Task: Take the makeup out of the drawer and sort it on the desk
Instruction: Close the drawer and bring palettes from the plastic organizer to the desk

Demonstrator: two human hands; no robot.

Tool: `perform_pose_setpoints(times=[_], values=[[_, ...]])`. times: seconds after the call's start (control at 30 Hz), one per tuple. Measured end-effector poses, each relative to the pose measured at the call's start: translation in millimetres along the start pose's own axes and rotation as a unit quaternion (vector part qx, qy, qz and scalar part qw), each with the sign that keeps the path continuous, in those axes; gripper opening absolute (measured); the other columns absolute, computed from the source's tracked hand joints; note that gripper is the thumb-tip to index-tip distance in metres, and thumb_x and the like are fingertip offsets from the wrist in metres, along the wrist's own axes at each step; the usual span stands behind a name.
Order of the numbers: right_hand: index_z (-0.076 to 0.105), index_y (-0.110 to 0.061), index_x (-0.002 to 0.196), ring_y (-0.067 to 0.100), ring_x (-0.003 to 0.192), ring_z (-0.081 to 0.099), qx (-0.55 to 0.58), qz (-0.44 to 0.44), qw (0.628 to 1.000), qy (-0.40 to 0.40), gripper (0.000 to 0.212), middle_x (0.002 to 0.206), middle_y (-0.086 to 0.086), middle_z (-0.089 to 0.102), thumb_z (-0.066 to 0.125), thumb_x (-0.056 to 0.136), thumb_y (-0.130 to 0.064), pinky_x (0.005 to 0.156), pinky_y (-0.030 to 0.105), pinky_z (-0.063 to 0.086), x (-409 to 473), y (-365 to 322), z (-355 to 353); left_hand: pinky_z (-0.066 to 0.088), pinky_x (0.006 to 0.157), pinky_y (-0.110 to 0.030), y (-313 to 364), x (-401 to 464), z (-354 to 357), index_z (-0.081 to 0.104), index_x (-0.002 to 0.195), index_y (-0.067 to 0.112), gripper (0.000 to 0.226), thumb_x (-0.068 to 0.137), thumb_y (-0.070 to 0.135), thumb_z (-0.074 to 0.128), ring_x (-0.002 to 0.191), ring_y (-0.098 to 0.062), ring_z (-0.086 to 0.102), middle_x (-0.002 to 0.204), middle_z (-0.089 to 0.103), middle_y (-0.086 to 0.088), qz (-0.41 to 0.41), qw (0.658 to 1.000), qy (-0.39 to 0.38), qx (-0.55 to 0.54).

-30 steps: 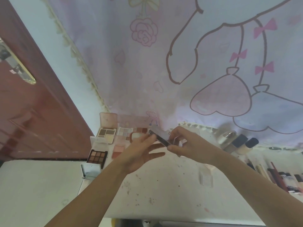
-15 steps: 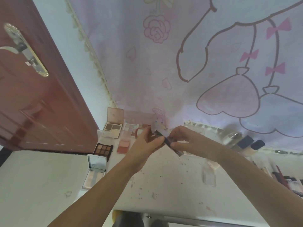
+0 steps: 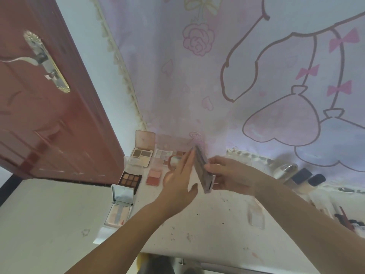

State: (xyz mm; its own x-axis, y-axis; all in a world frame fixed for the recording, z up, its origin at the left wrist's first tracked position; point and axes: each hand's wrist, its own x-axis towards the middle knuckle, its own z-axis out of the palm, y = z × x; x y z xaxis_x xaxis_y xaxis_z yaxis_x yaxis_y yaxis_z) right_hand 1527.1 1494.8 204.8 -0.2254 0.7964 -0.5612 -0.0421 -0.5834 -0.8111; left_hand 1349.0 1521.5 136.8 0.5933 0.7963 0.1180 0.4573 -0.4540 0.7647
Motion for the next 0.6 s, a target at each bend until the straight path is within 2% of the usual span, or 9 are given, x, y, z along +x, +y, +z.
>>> perform_pose_setpoints(times=[0.03,0.07,0.1,0.13,0.17,0.33,0.43,0.5,0.6], values=[[0.052,-0.01,0.101,0.02,0.081,0.061,-0.032,-0.014,0.999,0.012,0.017,0.09,0.005,0.065,0.062,0.089,-0.015,0.084,0.034,0.049,1.1,0.8,0.4,0.03,0.105,-0.023,1.6,3.1,-3.7,0.013,0.147,0.033,0.068,0.094,0.012,0.05,0.136,0.005,0.027,0.153,0.026,0.01,-0.075,0.99,-0.002,-0.123],[0.051,-0.01,0.102,0.017,0.08,0.062,-0.077,-0.027,0.996,0.022,0.02,0.093,0.004,0.066,0.064,0.087,-0.012,0.083,0.031,0.049,1.4,1.1,0.3,0.039,0.103,-0.029,6.4,6.2,-9.9,0.029,0.144,0.029,0.053,0.097,0.012,0.046,0.128,-0.008,0.046,0.146,0.043,0.002,-0.147,0.951,-0.012,-0.271],[0.051,-0.011,0.102,0.014,0.082,0.063,-0.127,-0.038,0.991,0.028,0.023,0.098,0.003,0.066,0.066,0.085,-0.009,0.082,0.029,0.049,0.5,0.5,0.7,0.048,0.098,-0.035,12.7,8.5,-17.3,0.043,0.137,0.023,0.039,0.1,0.015,0.043,0.118,-0.016,0.058,0.135,0.056,-0.003,-0.203,0.895,-0.029,-0.396],[0.051,-0.011,0.102,0.013,0.086,0.064,-0.17,-0.045,0.984,0.029,0.025,0.104,0.002,0.065,0.068,0.084,-0.008,0.08,0.026,0.049,-1.0,-0.5,1.5,0.053,0.092,-0.039,17.0,10.1,-22.8,0.053,0.129,0.018,0.031,0.1,0.019,0.043,0.11,-0.022,0.064,0.126,0.063,-0.007,-0.234,0.847,-0.042,-0.476],[0.051,-0.011,0.103,0.011,0.09,0.065,-0.195,-0.05,0.979,0.028,0.026,0.11,0.001,0.063,0.068,0.083,-0.007,0.077,0.022,0.048,-2.5,-1.9,2.0,0.055,0.088,-0.042,18.8,11.4,-26.3,0.057,0.124,0.013,0.029,0.099,0.022,0.044,0.107,-0.025,0.065,0.122,0.065,-0.01,-0.241,0.825,-0.049,-0.509],[0.054,-0.014,0.106,0.009,0.106,0.058,-0.293,-0.069,0.953,0.023,0.028,0.114,-0.001,0.06,0.068,0.083,-0.009,0.07,0.015,0.051,-9.7,-11.4,3.4,0.056,0.083,-0.044,19.0,9.6,-29.1,0.06,0.114,0.01,0.036,0.086,0.031,0.054,0.111,-0.029,0.062,0.117,0.065,-0.015,-0.214,0.809,-0.04,-0.546],[0.054,-0.02,0.104,0.004,0.107,0.057,-0.324,-0.074,0.942,0.043,0.021,0.113,-0.011,0.06,0.065,0.087,-0.025,0.073,0.015,0.046,-10.6,-14.6,9.2,0.057,0.08,-0.04,20.1,8.6,-26.9,0.061,0.11,0.012,0.031,0.084,0.029,0.055,0.105,-0.026,0.064,0.111,0.066,-0.013,-0.203,0.803,-0.029,-0.559],[0.052,-0.023,0.104,0.004,0.107,0.058,-0.355,-0.082,0.928,0.07,0.024,0.112,-0.013,0.06,0.061,0.088,-0.038,0.078,0.016,0.043,-7.0,-14.7,12.4,0.056,0.08,-0.039,21.3,8.7,-26.3,0.06,0.114,0.014,0.03,0.086,0.025,0.056,0.108,-0.025,0.063,0.117,0.065,-0.013,-0.199,0.812,-0.033,-0.548],[0.053,-0.021,0.107,0.005,0.106,0.06,-0.356,-0.106,0.924,0.092,0.031,0.11,-0.012,0.063,0.064,0.085,-0.041,0.082,0.016,0.045,-2.2,-12.3,13.7,0.056,0.082,-0.041,23.3,8.6,-27.0,0.058,0.119,0.02,0.039,0.08,0.027,0.062,0.11,-0.022,0.063,0.124,0.062,-0.01,-0.19,0.832,-0.048,-0.518]])
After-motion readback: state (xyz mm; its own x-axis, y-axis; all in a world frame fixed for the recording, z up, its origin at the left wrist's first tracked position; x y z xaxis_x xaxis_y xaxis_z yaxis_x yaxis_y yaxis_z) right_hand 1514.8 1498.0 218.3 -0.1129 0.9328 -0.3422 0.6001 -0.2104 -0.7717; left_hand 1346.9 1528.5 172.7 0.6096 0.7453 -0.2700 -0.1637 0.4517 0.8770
